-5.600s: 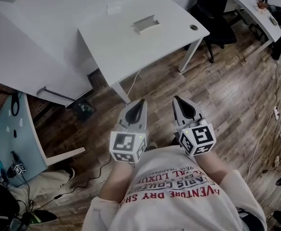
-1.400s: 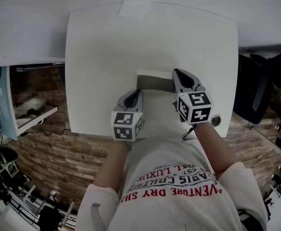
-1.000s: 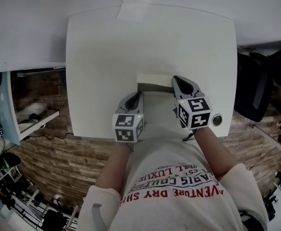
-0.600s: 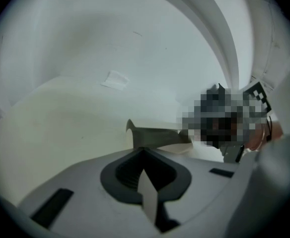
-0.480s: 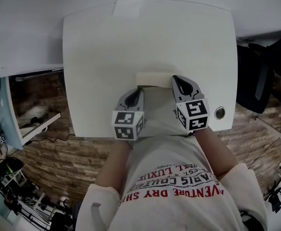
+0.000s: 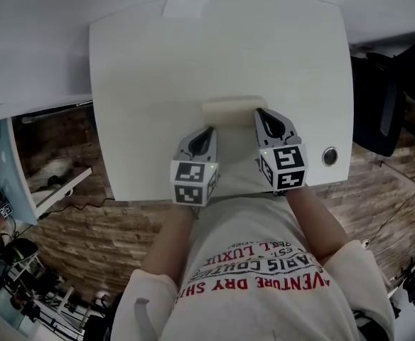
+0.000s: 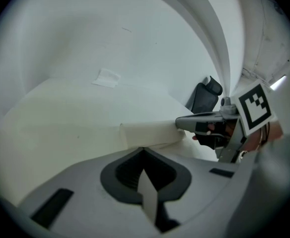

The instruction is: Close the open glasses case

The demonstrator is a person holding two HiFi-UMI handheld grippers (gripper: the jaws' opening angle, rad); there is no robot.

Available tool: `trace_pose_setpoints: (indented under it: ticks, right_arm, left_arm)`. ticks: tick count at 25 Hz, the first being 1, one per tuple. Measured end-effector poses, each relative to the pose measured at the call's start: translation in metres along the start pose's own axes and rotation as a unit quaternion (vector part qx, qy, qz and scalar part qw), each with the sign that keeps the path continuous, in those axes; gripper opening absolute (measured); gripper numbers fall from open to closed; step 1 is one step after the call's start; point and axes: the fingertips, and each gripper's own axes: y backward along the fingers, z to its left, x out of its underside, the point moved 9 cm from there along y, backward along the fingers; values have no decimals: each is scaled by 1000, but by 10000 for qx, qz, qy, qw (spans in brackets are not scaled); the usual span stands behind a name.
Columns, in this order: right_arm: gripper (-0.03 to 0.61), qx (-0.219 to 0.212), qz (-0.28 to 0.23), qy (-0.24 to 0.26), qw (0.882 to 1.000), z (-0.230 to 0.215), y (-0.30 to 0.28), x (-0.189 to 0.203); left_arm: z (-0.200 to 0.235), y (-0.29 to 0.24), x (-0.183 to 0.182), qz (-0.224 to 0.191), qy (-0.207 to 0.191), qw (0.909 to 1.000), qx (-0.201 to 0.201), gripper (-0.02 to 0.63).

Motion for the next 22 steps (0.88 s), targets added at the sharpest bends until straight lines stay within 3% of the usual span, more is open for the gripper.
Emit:
trace_pose_setpoints:
  ticks: [6, 10, 15, 22]
  right_arm:
    - [12, 62, 7, -51, 10000, 2, 3, -3]
    - [12, -58, -369, -193, 9991, 5, 21, -21]
    - [12, -144, -866, -143, 9960, 6, 58, -47]
    - [12, -295, -1481, -157, 9884, 13, 102, -89]
  left_arm:
    - [0, 9, -4, -83, -93, 9999, 104, -2]
    - [0, 22, -22, -320, -205, 9992, 133, -2]
    - [-10, 47, -52, -793, -317, 9963, 129, -2]
    - [-28, 92, -102, -1682, -694, 9833, 45, -2]
